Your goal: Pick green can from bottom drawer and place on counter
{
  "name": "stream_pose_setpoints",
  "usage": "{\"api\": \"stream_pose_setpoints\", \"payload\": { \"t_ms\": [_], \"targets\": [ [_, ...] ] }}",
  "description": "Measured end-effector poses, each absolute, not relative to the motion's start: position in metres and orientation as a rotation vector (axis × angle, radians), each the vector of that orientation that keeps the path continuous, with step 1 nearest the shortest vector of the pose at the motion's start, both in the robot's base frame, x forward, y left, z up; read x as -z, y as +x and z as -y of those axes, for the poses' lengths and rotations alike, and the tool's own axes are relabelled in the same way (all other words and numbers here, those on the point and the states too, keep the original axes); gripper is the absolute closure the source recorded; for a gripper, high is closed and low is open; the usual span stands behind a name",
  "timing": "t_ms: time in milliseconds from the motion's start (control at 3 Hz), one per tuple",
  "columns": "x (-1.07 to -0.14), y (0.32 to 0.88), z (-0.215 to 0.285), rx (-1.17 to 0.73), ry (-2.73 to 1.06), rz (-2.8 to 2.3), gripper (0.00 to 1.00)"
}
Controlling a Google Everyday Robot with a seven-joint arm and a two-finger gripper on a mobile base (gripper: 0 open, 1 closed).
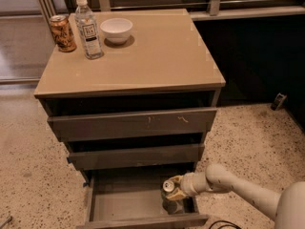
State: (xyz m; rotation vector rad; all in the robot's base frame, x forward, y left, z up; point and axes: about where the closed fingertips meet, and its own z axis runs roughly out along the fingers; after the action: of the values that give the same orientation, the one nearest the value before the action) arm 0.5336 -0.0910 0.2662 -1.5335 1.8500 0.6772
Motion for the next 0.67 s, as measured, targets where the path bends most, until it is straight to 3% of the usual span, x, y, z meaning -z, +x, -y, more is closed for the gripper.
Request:
{"api": "stream_pose_setpoints", "payload": {
  "t_ms": [667],
  "targets": [
    [-0.425, 0.486, 0.046, -0.637, -1.582, -1.885, 1.0]
  ]
}}
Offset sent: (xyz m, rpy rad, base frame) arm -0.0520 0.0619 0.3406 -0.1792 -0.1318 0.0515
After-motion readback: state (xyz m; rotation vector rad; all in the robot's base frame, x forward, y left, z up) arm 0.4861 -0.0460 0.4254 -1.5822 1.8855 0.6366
